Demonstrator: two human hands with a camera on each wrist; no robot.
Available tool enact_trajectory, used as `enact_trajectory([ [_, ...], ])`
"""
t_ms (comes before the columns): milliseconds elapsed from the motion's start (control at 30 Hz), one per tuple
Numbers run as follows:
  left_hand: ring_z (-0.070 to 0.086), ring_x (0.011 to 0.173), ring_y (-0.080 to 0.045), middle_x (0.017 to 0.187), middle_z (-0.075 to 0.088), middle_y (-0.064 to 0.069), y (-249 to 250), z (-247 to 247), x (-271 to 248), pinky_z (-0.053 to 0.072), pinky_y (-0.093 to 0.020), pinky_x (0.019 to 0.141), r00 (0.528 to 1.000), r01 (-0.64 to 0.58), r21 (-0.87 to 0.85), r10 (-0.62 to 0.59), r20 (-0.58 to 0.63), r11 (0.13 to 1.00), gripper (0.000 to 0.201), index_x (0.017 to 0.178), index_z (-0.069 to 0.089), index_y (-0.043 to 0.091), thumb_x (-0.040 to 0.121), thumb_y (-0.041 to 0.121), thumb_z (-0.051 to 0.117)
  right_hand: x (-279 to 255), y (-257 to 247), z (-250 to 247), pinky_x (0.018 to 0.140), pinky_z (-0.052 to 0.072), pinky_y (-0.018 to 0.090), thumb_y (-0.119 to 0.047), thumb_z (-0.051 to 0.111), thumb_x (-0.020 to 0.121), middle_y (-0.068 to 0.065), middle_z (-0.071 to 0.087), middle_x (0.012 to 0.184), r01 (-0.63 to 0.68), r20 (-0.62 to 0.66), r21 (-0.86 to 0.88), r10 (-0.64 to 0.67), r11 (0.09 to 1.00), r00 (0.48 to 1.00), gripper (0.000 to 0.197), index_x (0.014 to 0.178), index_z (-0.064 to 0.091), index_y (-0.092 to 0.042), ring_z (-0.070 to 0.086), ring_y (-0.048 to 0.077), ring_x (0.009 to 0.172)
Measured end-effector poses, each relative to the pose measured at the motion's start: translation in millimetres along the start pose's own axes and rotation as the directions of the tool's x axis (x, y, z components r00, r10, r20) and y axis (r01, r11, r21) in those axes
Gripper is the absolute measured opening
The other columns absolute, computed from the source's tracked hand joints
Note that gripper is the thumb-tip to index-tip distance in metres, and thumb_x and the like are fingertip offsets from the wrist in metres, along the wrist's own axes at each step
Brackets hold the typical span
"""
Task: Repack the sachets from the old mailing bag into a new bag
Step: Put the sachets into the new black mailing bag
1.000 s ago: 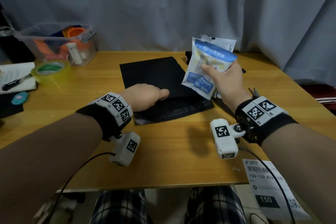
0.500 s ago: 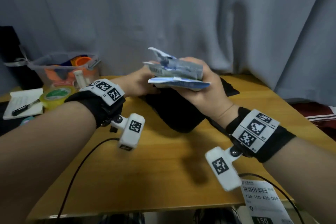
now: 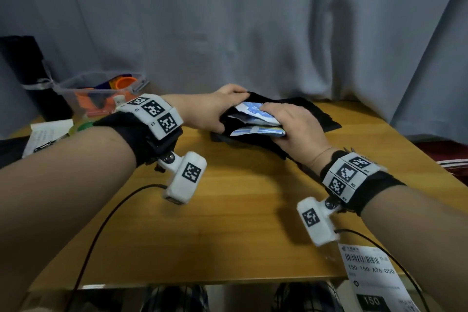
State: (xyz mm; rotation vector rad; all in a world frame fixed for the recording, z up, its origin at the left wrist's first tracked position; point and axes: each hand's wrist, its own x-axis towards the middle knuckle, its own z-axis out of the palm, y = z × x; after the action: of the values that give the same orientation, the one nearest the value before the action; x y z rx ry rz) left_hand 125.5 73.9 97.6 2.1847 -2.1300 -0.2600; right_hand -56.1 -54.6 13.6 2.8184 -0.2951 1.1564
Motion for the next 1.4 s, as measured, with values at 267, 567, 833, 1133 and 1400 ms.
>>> enact_trajectory([
  [267,0.054,0.111,-0.024,0.155,0.006,0.002,-17,20,1,0.049,-0.030,0.085,0.994,0.047,0.084,-0.038,-0.104,0.995,0.083,0.151,0.010,0.012,0.082,-0.002,0.055,10,-22,29,0.082,0.031,0.038,-0.013,0.037,0.076,0.006,0.064,0.106,0.043,0.080,-0.358,-0.015,0.933,0.997,0.047,0.119,0.056,-0.014,0.060,0.030,0.091],
  [567,0.040,0.127,-0.024,0.154,0.010,-0.006,-23,44,2,0.028,-0.003,0.083,0.978,0.029,-0.046,-0.038,-0.207,0.999,0.082,0.150,0.013,0.006,0.080,-0.009,0.053,20,-35,44,0.081,0.026,0.041,-0.021,0.066,0.071,0.011,0.058,0.106,-0.008,0.163,-0.499,0.103,0.867,0.981,0.047,0.116,0.055,-0.017,0.056,0.031,0.087],
  [833,0.058,0.081,-0.028,0.137,0.024,-0.010,-30,81,-7,0.048,-0.025,0.060,0.965,0.187,-0.191,-0.216,-0.148,0.964,0.072,0.140,0.025,0.017,0.081,-0.004,0.059,11,-19,16,0.095,0.033,0.044,-0.052,0.068,0.071,0.006,0.044,0.116,-0.240,0.308,-0.198,0.293,0.950,0.905,0.061,0.120,0.045,-0.022,0.044,0.029,0.111],
  [1133,0.054,0.080,-0.029,0.082,0.054,-0.007,-19,89,-16,0.040,-0.027,0.057,0.792,0.523,-0.262,-0.576,-0.201,0.811,0.029,0.081,0.052,0.004,0.088,0.032,0.059,-26,-14,25,0.094,0.048,0.043,-0.065,0.057,0.076,0.010,0.054,0.129,-0.601,0.625,-0.307,0.633,0.738,0.457,0.081,0.138,0.034,-0.018,0.055,0.031,0.114],
  [1400,0.058,0.092,-0.033,0.090,0.061,-0.014,-34,94,-24,0.038,-0.031,0.068,0.711,0.517,-0.354,-0.621,-0.330,0.779,0.013,0.097,0.059,0.002,0.087,0.008,0.054,-22,-20,13,0.071,0.050,0.032,-0.014,0.055,0.085,0.013,0.067,0.093,-0.764,0.411,-0.212,0.765,0.609,0.496,0.017,0.094,0.069,-0.010,0.062,0.032,0.085],
])
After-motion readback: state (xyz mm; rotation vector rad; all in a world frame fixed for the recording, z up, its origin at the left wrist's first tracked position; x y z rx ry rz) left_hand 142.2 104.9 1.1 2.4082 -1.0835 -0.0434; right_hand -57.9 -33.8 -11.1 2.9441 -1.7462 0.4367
